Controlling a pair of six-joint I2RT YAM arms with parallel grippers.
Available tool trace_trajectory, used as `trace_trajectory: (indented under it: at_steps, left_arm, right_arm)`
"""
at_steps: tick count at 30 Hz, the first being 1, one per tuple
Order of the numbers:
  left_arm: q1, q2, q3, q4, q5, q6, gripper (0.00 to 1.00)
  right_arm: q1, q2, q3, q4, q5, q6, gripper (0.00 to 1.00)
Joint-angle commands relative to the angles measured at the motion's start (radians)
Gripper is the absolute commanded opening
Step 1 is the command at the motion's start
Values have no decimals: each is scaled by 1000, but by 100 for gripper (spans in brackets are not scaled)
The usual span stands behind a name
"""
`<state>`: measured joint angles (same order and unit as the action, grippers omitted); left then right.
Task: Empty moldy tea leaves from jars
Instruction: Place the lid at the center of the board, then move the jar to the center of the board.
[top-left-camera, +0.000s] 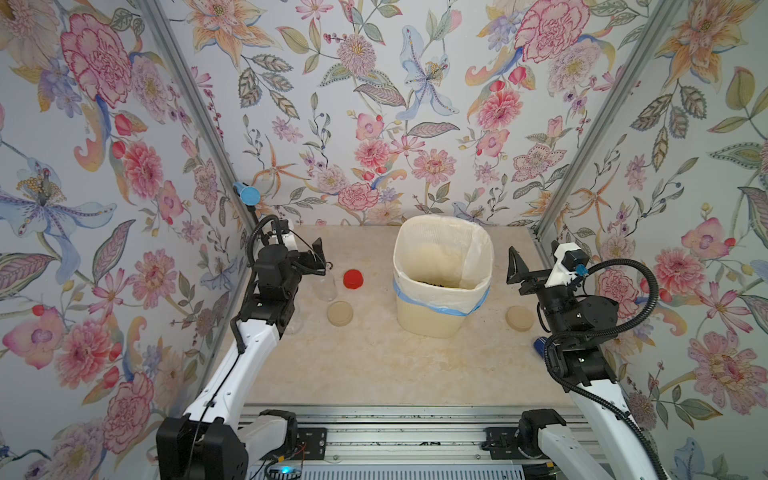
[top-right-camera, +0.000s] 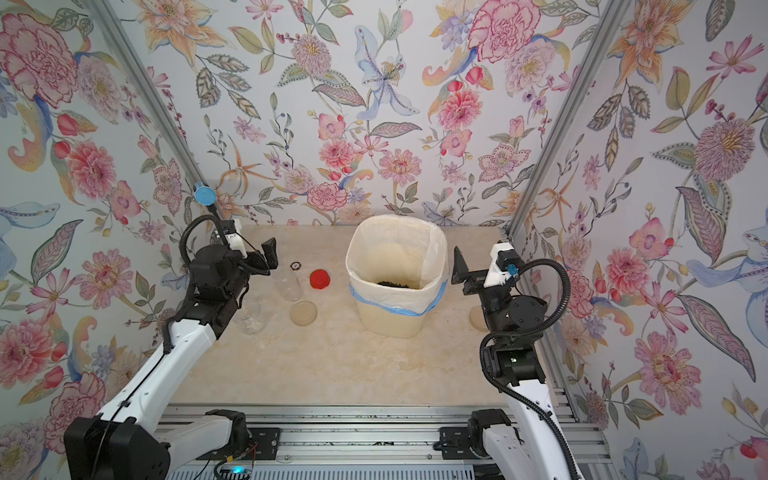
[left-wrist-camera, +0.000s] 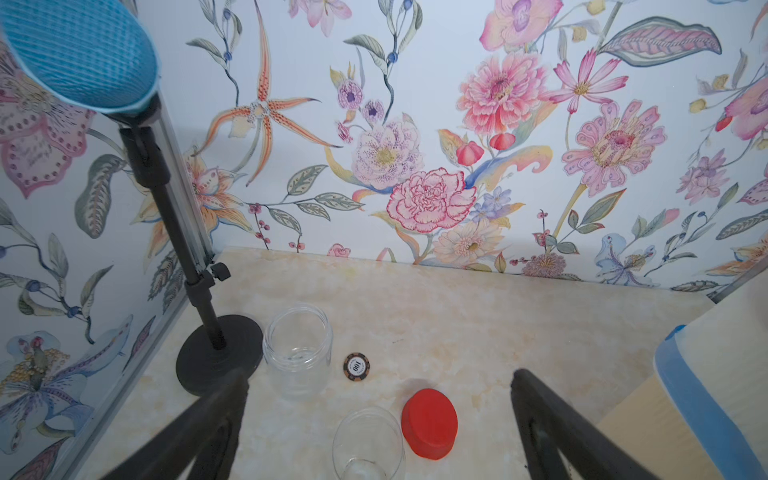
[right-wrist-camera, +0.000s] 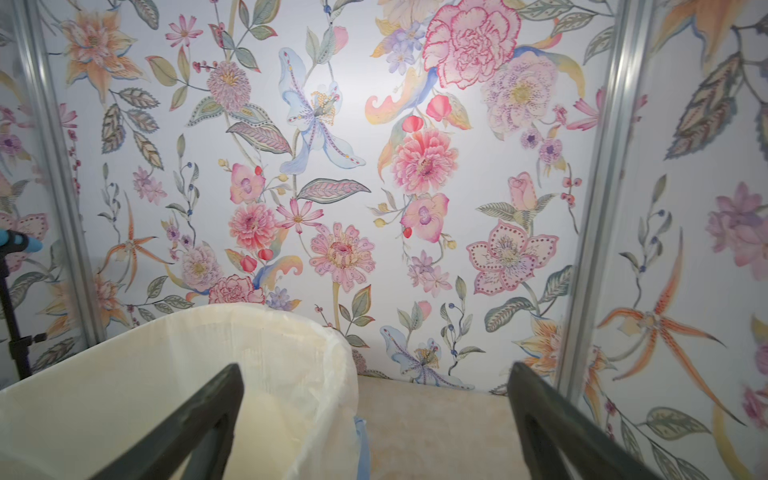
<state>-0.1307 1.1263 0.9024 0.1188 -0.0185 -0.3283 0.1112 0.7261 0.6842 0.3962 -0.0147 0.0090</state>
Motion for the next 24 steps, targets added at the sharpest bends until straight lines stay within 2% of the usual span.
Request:
trace_trajectory:
  at_steps: [1,3,7,9,12,15,19,24]
  left_arm:
    - [5,0,-100,34,-127,77,100]
    - [9,-2,-139,48,-172,88,100]
    - [19,-31,-205,93,-136,98,100]
    - [19,-86,-248,120,-134,44,100]
    - [18,-117,-233,4,-133,-67,100]
    - [19,-96,-245,-69,-47,-125,100]
    - [9,-105,-381,34,65,-230,100]
    - [-15,-72,-491,159,97,-276,100]
  right_arm:
    - [-17,-28,-41,-38,157,30,100]
    - [-31,-35,-80,-35,185,29,100]
    - [-97,-74,-150,-47,177,75,100]
    - [-119,-93,-175,-55,163,100,100]
    - [-127,-103,-190,-57,147,121,100]
    - [-133,-89,-187,-46,123,145,100]
    - [-143,-68,-185,-28,96,178,100]
    - [-148,-60,-181,-24,81,187,100]
